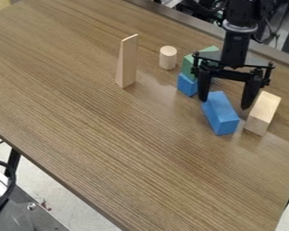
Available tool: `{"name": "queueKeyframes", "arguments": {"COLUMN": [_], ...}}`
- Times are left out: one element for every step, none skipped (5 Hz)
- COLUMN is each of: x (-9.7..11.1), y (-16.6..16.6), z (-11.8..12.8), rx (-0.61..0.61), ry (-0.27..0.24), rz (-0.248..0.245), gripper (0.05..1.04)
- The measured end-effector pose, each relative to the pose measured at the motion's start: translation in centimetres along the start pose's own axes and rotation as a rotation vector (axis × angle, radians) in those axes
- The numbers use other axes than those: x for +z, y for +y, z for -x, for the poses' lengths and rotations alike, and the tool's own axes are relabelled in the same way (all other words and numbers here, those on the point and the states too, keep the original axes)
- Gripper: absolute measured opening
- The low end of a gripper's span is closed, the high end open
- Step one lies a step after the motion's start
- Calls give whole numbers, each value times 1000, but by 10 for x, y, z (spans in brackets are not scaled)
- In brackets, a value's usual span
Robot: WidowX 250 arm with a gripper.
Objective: Put the blue rectangular block on top of the green arch
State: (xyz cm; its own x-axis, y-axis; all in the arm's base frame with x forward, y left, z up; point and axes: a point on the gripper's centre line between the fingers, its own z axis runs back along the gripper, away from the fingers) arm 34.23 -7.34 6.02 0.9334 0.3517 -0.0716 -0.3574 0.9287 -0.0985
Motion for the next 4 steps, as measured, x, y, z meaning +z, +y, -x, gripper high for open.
{"name": "queueKeyframes", "arguments": {"x": [-15, -21, -26, -26], "y": [3, 3, 3, 9], "z": [0, -3, -7, -7], "rx": [13, 17, 3, -24], "ry": [38, 45, 70, 75], "rz": [-17, -28, -55, -101], "gripper": [998, 969, 669, 573]}}
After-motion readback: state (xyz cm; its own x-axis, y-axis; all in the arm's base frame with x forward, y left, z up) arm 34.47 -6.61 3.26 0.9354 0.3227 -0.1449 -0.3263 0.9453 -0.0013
